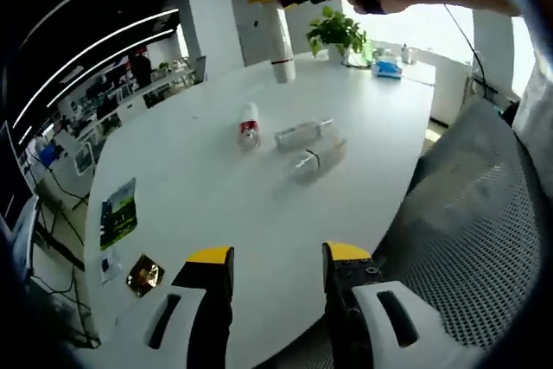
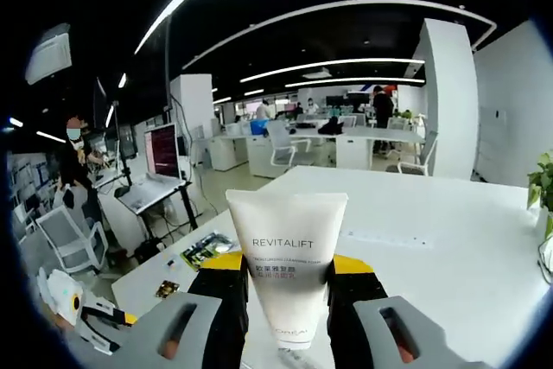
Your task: Arrange the skincare products in the storage area until every visible bottle or jar stands upright without overlapping.
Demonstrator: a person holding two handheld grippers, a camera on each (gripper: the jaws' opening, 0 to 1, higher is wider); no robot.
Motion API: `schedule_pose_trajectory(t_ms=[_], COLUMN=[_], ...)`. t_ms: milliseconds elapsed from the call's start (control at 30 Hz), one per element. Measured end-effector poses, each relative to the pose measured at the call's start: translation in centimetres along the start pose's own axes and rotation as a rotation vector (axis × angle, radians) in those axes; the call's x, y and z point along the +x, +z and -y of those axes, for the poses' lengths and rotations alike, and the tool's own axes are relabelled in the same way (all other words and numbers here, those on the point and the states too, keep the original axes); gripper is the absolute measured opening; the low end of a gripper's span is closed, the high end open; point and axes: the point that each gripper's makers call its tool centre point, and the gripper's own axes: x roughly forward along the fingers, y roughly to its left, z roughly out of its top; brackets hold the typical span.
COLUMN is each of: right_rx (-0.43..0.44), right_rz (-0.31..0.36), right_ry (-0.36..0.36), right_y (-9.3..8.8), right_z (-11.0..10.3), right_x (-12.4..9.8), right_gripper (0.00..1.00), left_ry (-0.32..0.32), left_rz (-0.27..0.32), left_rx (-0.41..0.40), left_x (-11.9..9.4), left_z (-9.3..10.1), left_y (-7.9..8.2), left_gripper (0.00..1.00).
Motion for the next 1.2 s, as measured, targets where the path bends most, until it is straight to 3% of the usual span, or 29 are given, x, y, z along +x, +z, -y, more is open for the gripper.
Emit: schedule_pose_trajectory(t_ms=[233, 667, 1200], right_rx=[0.025, 0.021, 0.023], right_rz=[-0.018, -0.056, -0.107], right_ry=[-0.069, -0.132, -0.191], right_y=[-0.2, -1.0, -3.7], right_z=[4.5, 8.4, 12.2], right_x=[2.6, 7.4, 11.1], right_gripper=[0.30, 0.30, 0.30], left_ry=[0.010, 0.026, 0.012], left_rz=[-0.098, -0.137, -0.152], left_rx=[0.046, 0.023, 0.001], left_x=[0.6, 0.6, 0.6], left_z=[0.1, -0.3, 0.0], left_y=[-2.0, -3.0, -3.5], left_gripper=[0.40, 0.36, 0.28])
